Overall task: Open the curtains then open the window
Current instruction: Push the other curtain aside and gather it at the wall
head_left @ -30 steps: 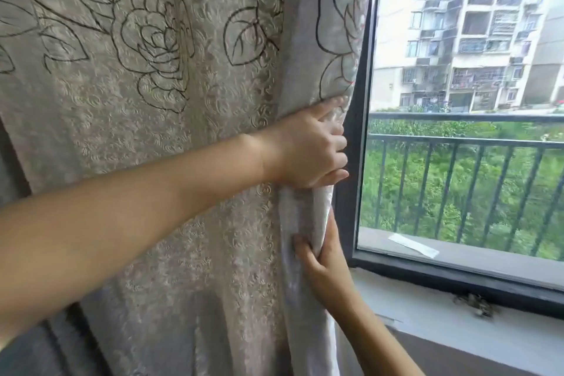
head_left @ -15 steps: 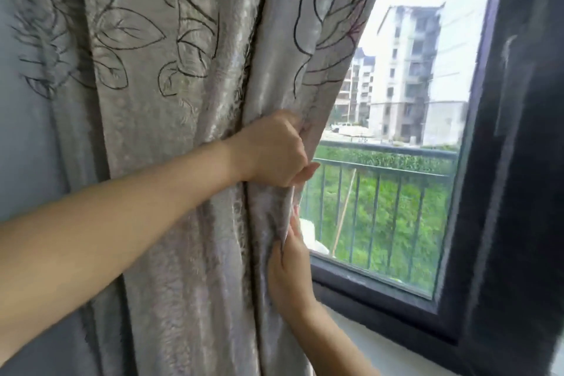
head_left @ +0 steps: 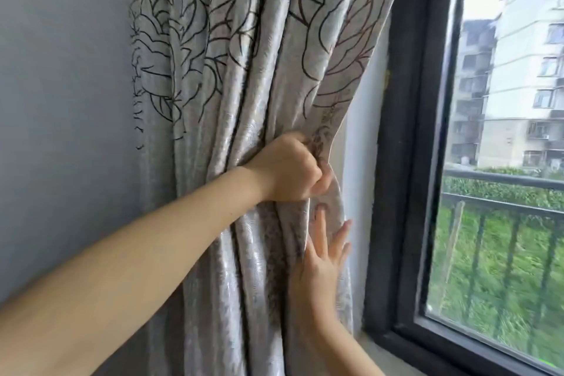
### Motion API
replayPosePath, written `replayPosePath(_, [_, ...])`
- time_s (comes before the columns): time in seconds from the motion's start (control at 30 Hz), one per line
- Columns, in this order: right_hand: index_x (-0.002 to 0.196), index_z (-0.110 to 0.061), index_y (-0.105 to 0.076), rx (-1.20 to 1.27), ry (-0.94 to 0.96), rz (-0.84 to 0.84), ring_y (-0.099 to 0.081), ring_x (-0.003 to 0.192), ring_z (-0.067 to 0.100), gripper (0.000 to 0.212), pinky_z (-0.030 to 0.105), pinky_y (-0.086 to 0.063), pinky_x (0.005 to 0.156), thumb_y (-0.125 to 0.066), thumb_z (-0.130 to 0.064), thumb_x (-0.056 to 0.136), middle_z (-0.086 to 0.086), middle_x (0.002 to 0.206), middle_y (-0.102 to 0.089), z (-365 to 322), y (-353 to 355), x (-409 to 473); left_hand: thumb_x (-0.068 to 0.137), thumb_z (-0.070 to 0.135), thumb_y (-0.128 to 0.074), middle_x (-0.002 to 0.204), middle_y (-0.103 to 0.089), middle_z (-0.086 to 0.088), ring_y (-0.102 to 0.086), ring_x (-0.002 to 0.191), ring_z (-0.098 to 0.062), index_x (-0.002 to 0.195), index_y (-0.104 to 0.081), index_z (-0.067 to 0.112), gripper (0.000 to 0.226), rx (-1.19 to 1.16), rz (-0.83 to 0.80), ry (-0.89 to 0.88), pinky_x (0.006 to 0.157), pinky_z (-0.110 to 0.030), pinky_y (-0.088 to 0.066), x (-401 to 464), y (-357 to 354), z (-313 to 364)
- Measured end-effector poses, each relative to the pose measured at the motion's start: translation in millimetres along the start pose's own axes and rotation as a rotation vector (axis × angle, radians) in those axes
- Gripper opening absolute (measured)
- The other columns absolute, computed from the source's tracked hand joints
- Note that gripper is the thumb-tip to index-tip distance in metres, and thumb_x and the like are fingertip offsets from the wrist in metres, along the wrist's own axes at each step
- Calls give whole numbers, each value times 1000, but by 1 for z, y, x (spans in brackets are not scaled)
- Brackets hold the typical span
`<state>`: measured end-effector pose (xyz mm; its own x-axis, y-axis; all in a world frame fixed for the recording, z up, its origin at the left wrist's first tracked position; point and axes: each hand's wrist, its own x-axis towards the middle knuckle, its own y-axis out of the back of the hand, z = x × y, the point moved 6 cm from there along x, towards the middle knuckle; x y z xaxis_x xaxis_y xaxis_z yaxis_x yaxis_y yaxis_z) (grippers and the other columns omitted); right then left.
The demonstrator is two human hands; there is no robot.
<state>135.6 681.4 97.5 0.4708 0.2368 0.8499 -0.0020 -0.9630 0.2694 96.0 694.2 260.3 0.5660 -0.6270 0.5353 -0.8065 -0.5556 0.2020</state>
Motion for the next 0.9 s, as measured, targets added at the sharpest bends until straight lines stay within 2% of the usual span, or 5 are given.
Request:
replayPosePath(0.13, [135, -12, -36, -55, 13, 83, -20, 134, 39, 75, 50, -2, 115, -23, -2, 62, 21, 140, -44, -33, -62, -2, 75, 26, -53, 33, -56, -5, -50, 31, -22, 45, -60, 12, 34, -73, 24, -25, 62, -24, -49, -42, -29, -33])
replayPosePath(0.3, [138, -8, -33, 96, -11, 59, 1, 141, 13, 76, 54, -15, 114, -26, 7, 63, 9, 146, -22, -66, -146, 28, 80, 29, -42, 32, -55, -3, -48, 31, -20, 37, -59, 8, 51, -20, 7, -48, 66, -25, -38, -89, -55, -94])
replayPosePath(0.5, [135, -5, -35, 152, 82, -11, -13, 139, 35, 70, 41, -11, 114, -22, 4, 67, 12, 145, -31, -95, -246, 48, 83, 28, -37, 32, -56, -2, -47, 29, -18, 38, -59, 9, 54, 11, -110, 1, 62, -21, -45, -166, -105, -154])
replayPosePath(0.7, [138, -13, -25, 204, 136, -100, -11, 138, 33, 80, 38, -10, 113, -36, 16, 63, 8, 146, -27, -121, -355, 61, 84, 27, -37, 32, -55, -2, -47, 30, -18, 36, -57, 11, 55, 86, -248, 123, 62, -24, -46, -251, -163, -218])
replayPosePath(0.9, [139, -11, -20, 267, 92, -144, -14, 138, 33, 70, 24, 0, 116, -16, 2, 71, 19, 144, -37, -127, -400, 62, 77, 24, -48, 27, -49, 2, -40, 25, -14, 31, -40, 17, 47, 209, -259, 75, 53, -18, -43, -275, -178, -230])
